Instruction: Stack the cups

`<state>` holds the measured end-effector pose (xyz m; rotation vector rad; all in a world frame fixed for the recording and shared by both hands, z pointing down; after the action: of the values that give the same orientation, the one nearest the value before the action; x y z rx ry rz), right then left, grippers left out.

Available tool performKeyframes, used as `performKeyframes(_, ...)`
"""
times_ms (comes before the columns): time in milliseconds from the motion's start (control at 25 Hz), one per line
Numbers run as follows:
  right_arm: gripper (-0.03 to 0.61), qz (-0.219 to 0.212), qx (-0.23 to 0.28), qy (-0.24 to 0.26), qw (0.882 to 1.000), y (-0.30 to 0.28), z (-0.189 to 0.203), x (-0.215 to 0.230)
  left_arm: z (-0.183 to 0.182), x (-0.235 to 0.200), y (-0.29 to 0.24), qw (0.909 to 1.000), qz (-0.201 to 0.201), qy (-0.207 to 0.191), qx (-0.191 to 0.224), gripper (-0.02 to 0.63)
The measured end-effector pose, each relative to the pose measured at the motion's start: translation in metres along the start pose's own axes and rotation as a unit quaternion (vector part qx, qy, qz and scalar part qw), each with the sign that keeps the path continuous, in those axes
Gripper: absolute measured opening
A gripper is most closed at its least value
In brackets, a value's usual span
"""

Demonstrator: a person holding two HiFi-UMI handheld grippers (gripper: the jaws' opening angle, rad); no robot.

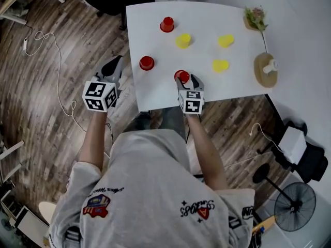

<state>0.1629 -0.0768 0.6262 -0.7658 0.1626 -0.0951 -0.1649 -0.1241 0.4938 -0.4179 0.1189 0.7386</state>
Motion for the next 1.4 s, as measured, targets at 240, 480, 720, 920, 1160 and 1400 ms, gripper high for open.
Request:
performKeyframes(240, 0.218, -0.006, 0.010, 0.004, 1.000, -0.010, -0.017, -0.009, 0.004, -0.010, 0.009, 0.9997, -0.023, 0.010, 0.000, 0.006)
performKeyframes(480, 0.216, -0.039, 0.033, 0.039, 0.998, -0.035, -0.047, -0.033, 0.010, -0.019, 0.024, 0.9984, -0.051, 0.024, 0.006, 0.006)
performKeyframes(720, 0.218, -0.070, 0.017, 0.065, 0.995, -0.052, -0.067, -0.061, 0.008, -0.033, 0.048, 0.9959, -0.086, 0.030, 0.007, 0.006)
performKeyframes(920, 0.218, -0.078, 0.010, 0.077, 0.994, -0.058, -0.067, -0.077, 0.013, -0.040, 0.070, 0.9930, -0.111, 0.038, 0.010, 0.006)
performKeyframes(1160, 0.219, -0.081, 0.022, 0.079, 0.993, -0.058, -0.066, -0.091, 0.023, -0.040, 0.082, 0.9917, -0.120, 0.046, 0.008, 0.006)
performKeyframes(1400, 0.273, -0.075, 0.071, 0.056, 0.993, -0.047, -0.077, -0.080, 0.028, -0.039, 0.079, 0.9911, -0.121, 0.055, 0.007, 0.006)
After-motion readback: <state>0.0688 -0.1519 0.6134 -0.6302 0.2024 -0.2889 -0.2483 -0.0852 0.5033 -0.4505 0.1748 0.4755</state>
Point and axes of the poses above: the fingertips, and each gripper's own axes: y backward along the fingers, x to its right, z out of its underside, the point moved 9 cm from there along y, backward along the fingers, and after that the axes turned 12 degrees about z, right-handed, at the moved point
